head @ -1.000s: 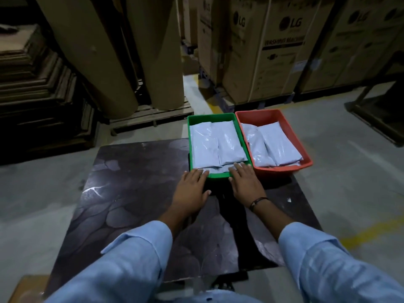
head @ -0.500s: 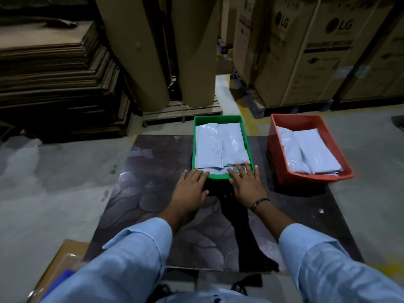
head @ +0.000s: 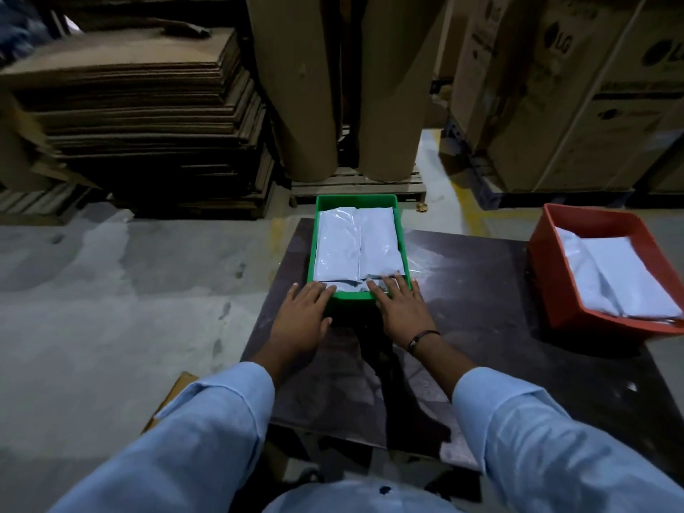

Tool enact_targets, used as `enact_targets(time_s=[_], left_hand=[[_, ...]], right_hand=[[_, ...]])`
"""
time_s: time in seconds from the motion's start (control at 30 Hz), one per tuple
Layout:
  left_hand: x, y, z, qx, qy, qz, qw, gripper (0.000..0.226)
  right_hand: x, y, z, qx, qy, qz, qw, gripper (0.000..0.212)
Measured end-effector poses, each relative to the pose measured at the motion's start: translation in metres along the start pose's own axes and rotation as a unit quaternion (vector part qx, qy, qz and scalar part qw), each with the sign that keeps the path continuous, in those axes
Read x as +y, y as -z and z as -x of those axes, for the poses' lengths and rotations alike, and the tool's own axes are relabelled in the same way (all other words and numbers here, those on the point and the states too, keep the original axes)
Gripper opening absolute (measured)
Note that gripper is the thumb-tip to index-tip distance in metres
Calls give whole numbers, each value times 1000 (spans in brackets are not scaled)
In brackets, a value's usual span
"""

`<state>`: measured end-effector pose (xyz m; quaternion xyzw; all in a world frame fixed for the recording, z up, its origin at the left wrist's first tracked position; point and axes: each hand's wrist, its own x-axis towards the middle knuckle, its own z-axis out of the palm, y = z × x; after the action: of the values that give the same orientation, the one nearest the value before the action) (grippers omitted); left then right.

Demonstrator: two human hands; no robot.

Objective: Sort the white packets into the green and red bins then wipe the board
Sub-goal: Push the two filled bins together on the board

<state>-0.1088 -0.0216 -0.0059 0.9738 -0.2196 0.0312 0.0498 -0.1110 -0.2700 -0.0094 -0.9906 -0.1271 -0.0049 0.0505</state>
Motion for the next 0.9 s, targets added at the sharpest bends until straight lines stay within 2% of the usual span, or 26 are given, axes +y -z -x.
enact_targets(time_s=[0.23, 0.4, 0.67, 0.9], left_hand=[[-78, 7, 17, -24, 28, 7, 999, 87], [-117, 15, 8, -62, 12, -3, 998, 95], [-156, 28, -26, -122, -13, 7, 992, 95], [-169, 31, -40, -135, -18, 16, 991, 94]], right_hand=[[-59, -8, -34, -5, 43, 4, 999, 70], [-86, -9, -59, -16, 29, 8, 999, 68], [-104, -8, -90, -35, -5, 16, 999, 70], [-109, -5, -103, -48, -17, 19, 999, 72]])
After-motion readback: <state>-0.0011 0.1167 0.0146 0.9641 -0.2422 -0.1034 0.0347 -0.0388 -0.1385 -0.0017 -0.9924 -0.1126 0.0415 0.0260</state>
